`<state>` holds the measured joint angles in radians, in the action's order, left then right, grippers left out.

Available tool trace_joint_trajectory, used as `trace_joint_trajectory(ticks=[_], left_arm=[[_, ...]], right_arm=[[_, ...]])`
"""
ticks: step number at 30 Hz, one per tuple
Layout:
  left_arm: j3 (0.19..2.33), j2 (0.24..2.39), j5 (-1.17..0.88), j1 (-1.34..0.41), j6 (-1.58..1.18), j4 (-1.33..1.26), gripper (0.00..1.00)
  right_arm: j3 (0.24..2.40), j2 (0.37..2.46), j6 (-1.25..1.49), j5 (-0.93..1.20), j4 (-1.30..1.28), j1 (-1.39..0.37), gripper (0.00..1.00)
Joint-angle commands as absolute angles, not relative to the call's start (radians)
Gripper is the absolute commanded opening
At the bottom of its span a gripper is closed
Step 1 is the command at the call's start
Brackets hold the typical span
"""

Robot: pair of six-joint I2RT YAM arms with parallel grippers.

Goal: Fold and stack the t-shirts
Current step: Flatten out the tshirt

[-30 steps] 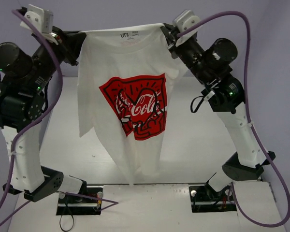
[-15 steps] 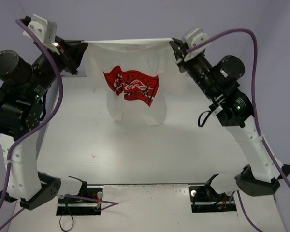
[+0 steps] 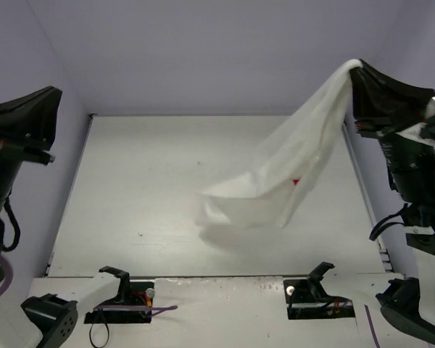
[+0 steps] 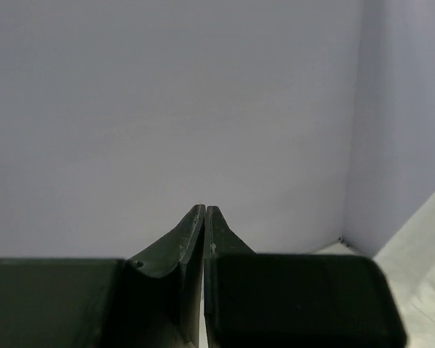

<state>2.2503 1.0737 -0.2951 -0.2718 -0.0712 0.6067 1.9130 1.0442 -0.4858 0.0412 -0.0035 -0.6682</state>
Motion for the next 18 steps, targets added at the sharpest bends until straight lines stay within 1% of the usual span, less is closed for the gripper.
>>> trace_joint_trajectory(ticks=[1,6,7,8,9,10,12,13,18], left_arm=[[2.211,1.112,-0.355,-0.265,-0.137,0.532,0.00],[2.048,1.095,-0.377,-0.267,-0.190,0.525,0.01],[2.022,1.081,-0.366,-0.267,-0.196,0.522,0.05],[1.964,1.071,-0.351,-0.267,-0.202,0.520,0.07],[1.962,1.060,-0.339,-0.267,-0.202,0.520,0.08],[1.886,1.039,-0.303,-0.268,-0.202,0.521,0.13],[1.828,1.004,-0.267,-0.267,-0.200,0.526,0.18],[1.797,0.991,-0.254,-0.267,-0.198,0.530,0.19],[1.644,0.929,-0.136,-0.268,-0.244,0.564,0.28]], right_arm=[[1.965,1.121,-0.474,0.084,0.071,-0.664,0.00],[1.910,1.191,-0.440,0.111,0.034,-0.664,0.00],[1.902,1.209,-0.431,0.127,0.031,-0.664,0.00],[1.890,1.218,-0.423,0.134,0.031,-0.664,0.00],[1.876,1.227,-0.414,0.141,0.031,-0.664,0.00],[1.845,1.249,-0.410,0.152,0.031,-0.664,0.00],[1.795,1.300,-0.403,0.170,0.032,-0.663,0.00],[1.778,1.305,-0.398,0.186,0.032,-0.663,0.00],[1.747,1.544,-0.324,0.328,0.032,-0.674,0.00]])
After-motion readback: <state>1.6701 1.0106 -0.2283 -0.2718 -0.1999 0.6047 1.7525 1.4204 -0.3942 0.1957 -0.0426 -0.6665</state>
